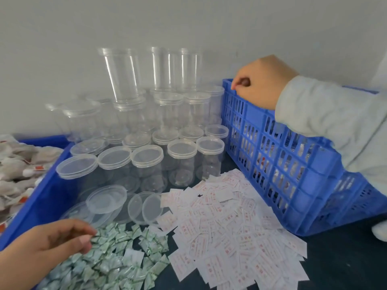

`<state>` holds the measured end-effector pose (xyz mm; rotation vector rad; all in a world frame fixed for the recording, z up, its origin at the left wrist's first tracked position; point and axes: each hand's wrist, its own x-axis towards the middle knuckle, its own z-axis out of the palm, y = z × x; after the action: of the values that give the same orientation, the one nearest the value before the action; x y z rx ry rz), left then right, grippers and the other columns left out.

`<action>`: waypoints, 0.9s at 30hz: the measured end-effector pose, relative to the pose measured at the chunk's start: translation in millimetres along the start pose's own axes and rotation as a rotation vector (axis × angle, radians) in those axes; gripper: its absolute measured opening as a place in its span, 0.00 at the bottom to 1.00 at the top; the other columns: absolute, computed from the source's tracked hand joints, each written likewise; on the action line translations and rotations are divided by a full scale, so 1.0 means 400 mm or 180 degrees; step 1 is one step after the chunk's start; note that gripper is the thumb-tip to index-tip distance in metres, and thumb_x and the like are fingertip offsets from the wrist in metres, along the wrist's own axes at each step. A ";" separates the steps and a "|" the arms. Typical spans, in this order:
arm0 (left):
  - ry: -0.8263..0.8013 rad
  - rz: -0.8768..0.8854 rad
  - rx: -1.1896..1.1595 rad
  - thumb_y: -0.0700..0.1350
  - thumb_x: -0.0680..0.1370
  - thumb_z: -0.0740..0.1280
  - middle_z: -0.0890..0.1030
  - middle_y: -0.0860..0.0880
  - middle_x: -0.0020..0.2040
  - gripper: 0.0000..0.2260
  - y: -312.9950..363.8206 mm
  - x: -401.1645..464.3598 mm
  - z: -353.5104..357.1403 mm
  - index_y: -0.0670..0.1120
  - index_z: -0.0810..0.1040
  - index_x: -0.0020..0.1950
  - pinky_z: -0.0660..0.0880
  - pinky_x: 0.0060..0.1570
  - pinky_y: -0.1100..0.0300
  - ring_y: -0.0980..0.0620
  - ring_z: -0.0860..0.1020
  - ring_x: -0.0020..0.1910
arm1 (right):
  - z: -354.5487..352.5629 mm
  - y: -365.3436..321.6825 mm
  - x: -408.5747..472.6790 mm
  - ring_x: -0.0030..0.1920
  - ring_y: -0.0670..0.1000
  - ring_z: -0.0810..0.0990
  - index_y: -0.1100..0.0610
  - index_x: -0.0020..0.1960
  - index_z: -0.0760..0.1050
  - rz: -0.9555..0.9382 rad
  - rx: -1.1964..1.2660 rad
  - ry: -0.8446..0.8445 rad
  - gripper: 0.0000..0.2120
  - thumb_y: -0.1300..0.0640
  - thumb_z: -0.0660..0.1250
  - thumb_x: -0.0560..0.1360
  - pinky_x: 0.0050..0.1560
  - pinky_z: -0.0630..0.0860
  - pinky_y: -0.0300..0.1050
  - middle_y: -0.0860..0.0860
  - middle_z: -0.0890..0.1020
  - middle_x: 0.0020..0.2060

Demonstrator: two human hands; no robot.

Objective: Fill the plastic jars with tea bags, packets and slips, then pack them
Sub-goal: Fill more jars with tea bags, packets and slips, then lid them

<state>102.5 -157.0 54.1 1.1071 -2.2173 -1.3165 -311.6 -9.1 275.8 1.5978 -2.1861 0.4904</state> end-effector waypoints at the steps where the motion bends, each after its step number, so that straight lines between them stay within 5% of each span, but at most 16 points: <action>1: 0.0013 0.0006 0.0029 0.66 0.58 0.75 0.84 0.43 0.37 0.23 0.040 -0.012 0.007 0.55 0.84 0.46 0.76 0.48 0.49 0.47 0.83 0.39 | 0.015 -0.048 0.003 0.51 0.57 0.78 0.56 0.53 0.82 -0.0147 -0.0009 -0.0075 0.12 0.60 0.61 0.76 0.52 0.71 0.44 0.55 0.83 0.49; 4: 0.0309 0.0190 0.0188 0.54 0.66 0.70 0.84 0.49 0.37 0.08 0.132 -0.030 0.036 0.61 0.82 0.44 0.77 0.44 0.60 0.54 0.83 0.37 | 0.092 -0.163 0.011 0.48 0.54 0.78 0.55 0.53 0.81 -0.0426 0.0006 -0.0487 0.13 0.61 0.59 0.76 0.50 0.73 0.44 0.53 0.82 0.49; 6: 0.0341 0.0212 0.0377 0.47 0.70 0.70 0.84 0.51 0.37 0.08 0.159 -0.042 0.042 0.62 0.81 0.42 0.75 0.39 0.71 0.58 0.82 0.36 | 0.162 -0.217 0.014 0.49 0.55 0.79 0.55 0.54 0.81 -0.0443 0.0004 -0.0786 0.13 0.62 0.59 0.76 0.49 0.73 0.44 0.53 0.82 0.51; 9: 0.0465 0.0256 0.0607 0.40 0.73 0.71 0.84 0.54 0.36 0.09 0.170 -0.042 0.046 0.55 0.83 0.38 0.74 0.37 0.72 0.59 0.81 0.34 | 0.278 -0.279 0.017 0.55 0.57 0.78 0.56 0.57 0.79 -0.0326 0.0167 -0.1154 0.12 0.61 0.60 0.77 0.55 0.74 0.46 0.54 0.80 0.56; 17: 0.0652 0.0452 0.0910 0.41 0.74 0.70 0.81 0.62 0.38 0.10 0.171 -0.033 0.041 0.57 0.79 0.38 0.72 0.38 0.74 0.62 0.79 0.38 | 0.498 -0.415 -0.004 0.70 0.60 0.63 0.54 0.73 0.60 0.0062 0.0116 -0.1100 0.38 0.33 0.63 0.72 0.68 0.62 0.53 0.59 0.65 0.70; 27: 0.0481 0.0558 0.0972 0.44 0.76 0.68 0.80 0.59 0.35 0.12 0.167 -0.029 0.030 0.61 0.76 0.38 0.72 0.40 0.73 0.63 0.78 0.39 | 0.570 -0.420 0.022 0.69 0.60 0.64 0.56 0.74 0.58 0.0645 0.0593 -0.0796 0.44 0.36 0.71 0.67 0.69 0.62 0.52 0.59 0.67 0.69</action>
<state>72.3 -122.8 105.9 1.0434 -2.3891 -0.8150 -176.8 -177.3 92.1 1.6132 -2.5737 0.5968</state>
